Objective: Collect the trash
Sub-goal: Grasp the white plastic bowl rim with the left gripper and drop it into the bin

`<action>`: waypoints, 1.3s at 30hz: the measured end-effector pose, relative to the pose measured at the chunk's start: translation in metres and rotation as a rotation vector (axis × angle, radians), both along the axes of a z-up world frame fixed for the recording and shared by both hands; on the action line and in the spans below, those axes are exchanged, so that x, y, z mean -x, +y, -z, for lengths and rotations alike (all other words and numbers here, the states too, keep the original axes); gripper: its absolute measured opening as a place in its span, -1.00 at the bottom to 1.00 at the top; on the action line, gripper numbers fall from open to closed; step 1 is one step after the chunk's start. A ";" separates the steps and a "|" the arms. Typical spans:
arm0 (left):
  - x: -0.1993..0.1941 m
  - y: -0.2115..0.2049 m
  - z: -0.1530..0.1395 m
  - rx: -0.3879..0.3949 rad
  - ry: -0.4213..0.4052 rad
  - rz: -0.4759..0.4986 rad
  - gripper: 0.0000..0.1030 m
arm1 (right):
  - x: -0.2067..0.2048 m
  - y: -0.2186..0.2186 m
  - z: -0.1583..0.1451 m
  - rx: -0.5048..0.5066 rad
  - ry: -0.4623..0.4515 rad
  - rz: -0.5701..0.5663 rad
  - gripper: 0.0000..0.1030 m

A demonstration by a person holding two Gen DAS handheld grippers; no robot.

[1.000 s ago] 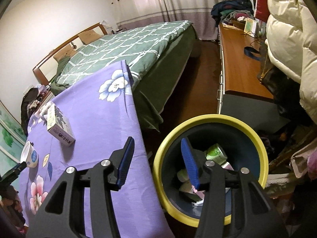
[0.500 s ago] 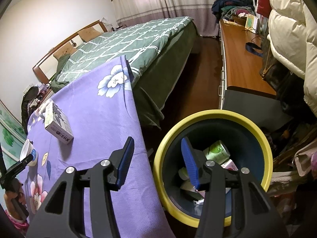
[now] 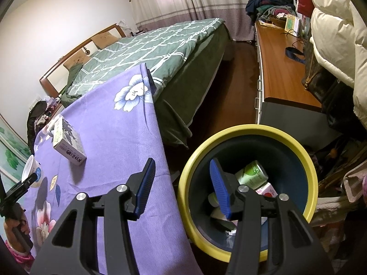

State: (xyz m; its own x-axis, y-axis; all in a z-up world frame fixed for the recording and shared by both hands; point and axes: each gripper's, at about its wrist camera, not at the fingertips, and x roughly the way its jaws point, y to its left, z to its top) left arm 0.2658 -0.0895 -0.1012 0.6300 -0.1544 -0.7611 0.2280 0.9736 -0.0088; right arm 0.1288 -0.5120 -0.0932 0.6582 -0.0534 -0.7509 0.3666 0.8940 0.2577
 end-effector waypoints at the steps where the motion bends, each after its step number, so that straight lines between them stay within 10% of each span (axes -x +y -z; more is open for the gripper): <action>1: 0.003 -0.003 -0.003 0.002 -0.002 0.007 0.52 | 0.001 -0.001 0.000 -0.001 -0.001 -0.001 -0.07; 19: 0.064 -0.163 -0.041 0.038 -0.029 0.375 0.52 | 0.061 -0.048 0.001 -0.001 -0.032 0.101 -0.08; 39: 0.118 -0.406 0.007 -0.029 0.083 0.722 0.53 | 0.137 -0.119 0.015 -0.030 -0.038 0.242 -0.07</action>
